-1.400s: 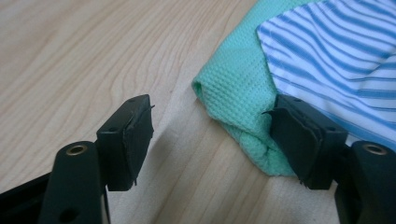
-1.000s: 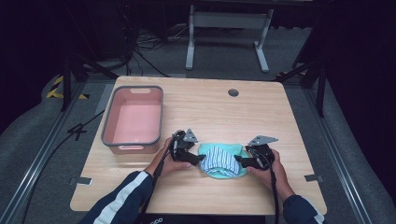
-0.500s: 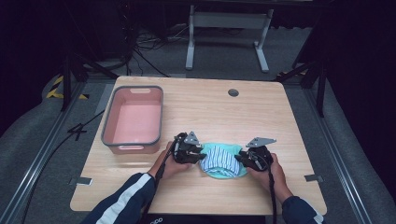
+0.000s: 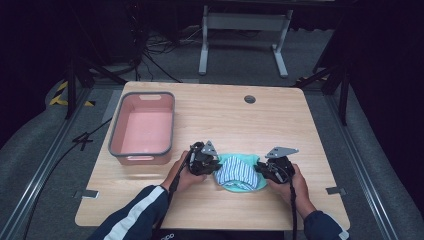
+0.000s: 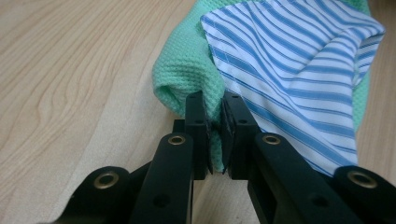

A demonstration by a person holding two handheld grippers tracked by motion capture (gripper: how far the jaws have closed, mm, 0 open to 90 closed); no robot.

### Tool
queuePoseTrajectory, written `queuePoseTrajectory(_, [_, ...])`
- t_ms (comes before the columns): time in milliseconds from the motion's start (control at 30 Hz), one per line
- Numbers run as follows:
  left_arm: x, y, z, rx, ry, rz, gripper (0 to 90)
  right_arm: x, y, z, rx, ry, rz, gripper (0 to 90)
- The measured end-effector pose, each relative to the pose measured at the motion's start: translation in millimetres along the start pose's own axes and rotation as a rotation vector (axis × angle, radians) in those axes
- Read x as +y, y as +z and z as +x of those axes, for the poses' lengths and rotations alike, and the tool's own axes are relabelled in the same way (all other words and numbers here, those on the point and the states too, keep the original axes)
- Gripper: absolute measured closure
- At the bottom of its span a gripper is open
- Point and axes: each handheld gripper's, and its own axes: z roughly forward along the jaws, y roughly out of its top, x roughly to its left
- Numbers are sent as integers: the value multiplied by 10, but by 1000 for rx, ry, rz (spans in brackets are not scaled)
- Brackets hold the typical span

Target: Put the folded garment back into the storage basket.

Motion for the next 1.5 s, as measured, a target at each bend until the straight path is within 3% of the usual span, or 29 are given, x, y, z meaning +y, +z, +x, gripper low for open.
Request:
queuePoseTrajectory(200, [130,-115,4,-5,-5,-41,824,70,-121,-18,-11,2,-31,817])
queuePoseTrajectory(500, [317,-217,-9,23,34,-20,825,212,-230,-26,-14,-3,-41,818])
queuePoseTrajectory(800, [379,-334,24,37,45,-18,826,370,-309,-30,-15,-2,-43,818])
queuePoseTrajectory(1500, [540,-749,162,98,68,-24,826,807,-404,82,-31,-61,-85,817])
